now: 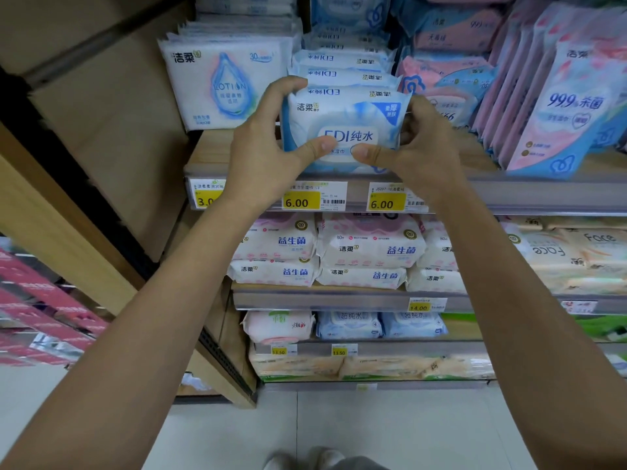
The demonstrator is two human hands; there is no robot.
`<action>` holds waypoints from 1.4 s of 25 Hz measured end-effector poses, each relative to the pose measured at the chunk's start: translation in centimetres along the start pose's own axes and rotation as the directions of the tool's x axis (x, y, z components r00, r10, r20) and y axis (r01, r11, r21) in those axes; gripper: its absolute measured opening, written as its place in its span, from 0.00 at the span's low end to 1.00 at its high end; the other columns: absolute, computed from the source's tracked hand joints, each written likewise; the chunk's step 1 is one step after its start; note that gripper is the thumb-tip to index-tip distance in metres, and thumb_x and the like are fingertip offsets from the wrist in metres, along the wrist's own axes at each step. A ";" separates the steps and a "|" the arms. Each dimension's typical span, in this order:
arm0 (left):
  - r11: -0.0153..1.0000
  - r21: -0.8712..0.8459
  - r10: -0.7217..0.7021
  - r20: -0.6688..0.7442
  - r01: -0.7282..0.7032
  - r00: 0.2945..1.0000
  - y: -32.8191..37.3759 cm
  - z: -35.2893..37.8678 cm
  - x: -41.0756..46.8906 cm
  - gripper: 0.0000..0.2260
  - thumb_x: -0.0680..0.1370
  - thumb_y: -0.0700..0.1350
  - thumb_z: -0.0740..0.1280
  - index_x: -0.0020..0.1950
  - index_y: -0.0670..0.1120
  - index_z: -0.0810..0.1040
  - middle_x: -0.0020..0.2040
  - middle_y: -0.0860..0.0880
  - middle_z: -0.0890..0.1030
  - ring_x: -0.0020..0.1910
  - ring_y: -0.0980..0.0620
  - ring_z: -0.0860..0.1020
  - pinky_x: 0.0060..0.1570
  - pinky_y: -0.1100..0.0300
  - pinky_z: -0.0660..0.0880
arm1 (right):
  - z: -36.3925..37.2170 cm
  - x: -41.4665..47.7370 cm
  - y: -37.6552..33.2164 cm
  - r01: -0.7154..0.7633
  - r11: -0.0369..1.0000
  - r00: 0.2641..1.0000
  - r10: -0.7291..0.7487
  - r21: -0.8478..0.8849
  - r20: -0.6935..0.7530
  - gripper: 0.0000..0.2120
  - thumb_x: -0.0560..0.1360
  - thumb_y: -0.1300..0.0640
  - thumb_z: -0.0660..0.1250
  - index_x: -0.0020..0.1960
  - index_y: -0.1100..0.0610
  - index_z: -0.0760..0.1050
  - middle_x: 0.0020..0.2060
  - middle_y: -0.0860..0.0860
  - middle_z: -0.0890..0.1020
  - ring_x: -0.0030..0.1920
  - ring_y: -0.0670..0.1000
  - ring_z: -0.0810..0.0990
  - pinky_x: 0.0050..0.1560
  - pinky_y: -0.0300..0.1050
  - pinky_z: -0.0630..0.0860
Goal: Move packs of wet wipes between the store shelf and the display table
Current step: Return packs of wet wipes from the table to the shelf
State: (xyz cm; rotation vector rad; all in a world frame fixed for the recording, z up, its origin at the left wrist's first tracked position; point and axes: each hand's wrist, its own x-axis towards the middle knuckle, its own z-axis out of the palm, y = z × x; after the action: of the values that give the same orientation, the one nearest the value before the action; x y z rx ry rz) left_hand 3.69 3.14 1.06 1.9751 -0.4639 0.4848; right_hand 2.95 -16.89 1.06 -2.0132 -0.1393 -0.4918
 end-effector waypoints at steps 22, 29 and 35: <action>0.947 0.125 -0.008 0.930 -0.296 0.367 -9.0 10.0 -24.2 0.11 0.80 0.46 0.59 0.59 0.50 0.77 0.57 0.51 0.79 0.52 0.49 0.77 0.46 0.58 0.71 | 0.2 -34.1 11.9 -0.640 0.651 0.748 0.649 -0.408 -0.139 0.07 0.75 0.58 0.63 0.47 0.56 0.79 0.44 0.54 0.83 0.44 0.56 0.81 0.46 0.49 0.78; 0.799 -0.371 0.147 0.883 -0.473 -0.446 -5.0 16.1 -38.2 0.13 0.80 0.45 0.59 0.64 0.48 0.74 0.61 0.48 0.78 0.57 0.49 0.77 0.55 0.56 0.73 | 5.5 -58.4 6.4 -0.992 -0.015 -0.051 0.954 0.125 -0.294 0.14 0.76 0.60 0.61 0.60 0.60 0.75 0.58 0.57 0.80 0.59 0.56 0.76 0.57 0.44 0.71; 0.584 -0.725 0.236 0.582 -0.365 -0.778 6.1 23.5 -51.1 0.13 0.78 0.43 0.62 0.62 0.45 0.76 0.57 0.45 0.80 0.55 0.47 0.78 0.55 0.53 0.75 | 9.7 -73.5 0.4 -0.731 -0.235 -0.503 0.820 0.640 -0.274 0.14 0.76 0.59 0.62 0.60 0.59 0.75 0.57 0.56 0.80 0.56 0.54 0.77 0.50 0.40 0.69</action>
State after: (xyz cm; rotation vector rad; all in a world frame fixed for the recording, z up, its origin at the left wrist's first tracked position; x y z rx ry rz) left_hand -39.51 -14.86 -30.76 1.2522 -2.8640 -1.2662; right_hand -61.07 -0.52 -32.51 -0.8598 1.9550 -0.0233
